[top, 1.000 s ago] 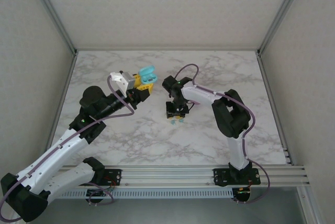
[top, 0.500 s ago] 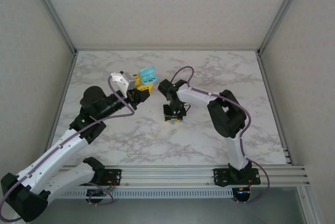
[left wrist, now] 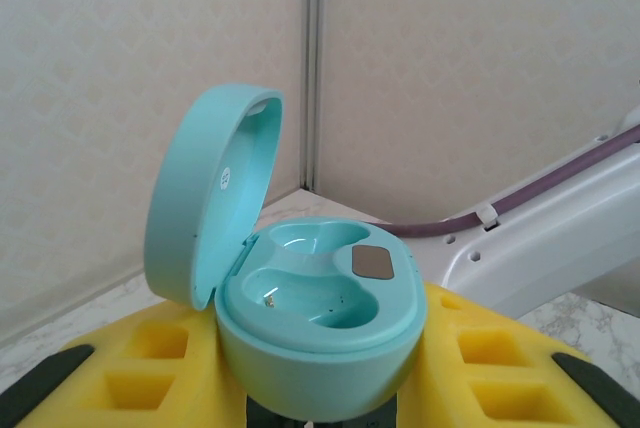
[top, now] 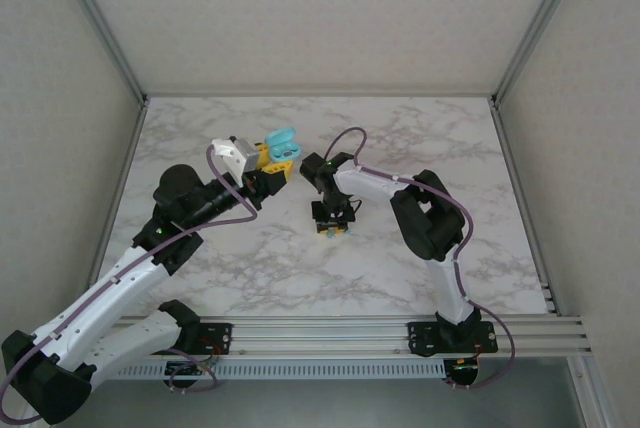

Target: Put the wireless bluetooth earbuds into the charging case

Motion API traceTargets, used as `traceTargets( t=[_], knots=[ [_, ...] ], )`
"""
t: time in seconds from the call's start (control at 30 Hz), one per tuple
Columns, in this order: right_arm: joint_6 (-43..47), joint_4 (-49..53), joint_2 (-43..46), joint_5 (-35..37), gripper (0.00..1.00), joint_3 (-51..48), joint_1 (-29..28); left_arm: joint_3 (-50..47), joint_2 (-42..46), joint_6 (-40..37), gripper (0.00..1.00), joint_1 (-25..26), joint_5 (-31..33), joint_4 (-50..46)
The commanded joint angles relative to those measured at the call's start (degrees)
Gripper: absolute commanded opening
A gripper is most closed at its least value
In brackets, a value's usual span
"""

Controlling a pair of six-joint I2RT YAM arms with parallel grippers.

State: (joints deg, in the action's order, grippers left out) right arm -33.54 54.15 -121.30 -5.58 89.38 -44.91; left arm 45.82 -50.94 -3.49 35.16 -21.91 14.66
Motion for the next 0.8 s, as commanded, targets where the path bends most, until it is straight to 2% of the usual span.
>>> traceTargets(
  t=[0.0,0.2,0.53,0.77],
  knots=[
    [1.3,1.9,-1.6,0.9,0.27,1.4,-0.6,-0.5,1.0,-0.8,0.21,0.1,0.7,0.6],
    [1.9,2.8,-1.5,0.5,0.25,1.2,-1.0,-0.5,0.7,-0.7,0.21,0.0,0.6,0.8],
    [1.3,3.0,-0.9,0.1,0.27,0.7,-1.3,-0.5,0.5,-0.5,0.21,0.0,0.5,0.8],
    [1.4,2.5,-1.3,1.0,0.21,0.5,-1.5,-0.3,0.5,-0.4,0.21,0.0,0.5,0.6]
  ],
)
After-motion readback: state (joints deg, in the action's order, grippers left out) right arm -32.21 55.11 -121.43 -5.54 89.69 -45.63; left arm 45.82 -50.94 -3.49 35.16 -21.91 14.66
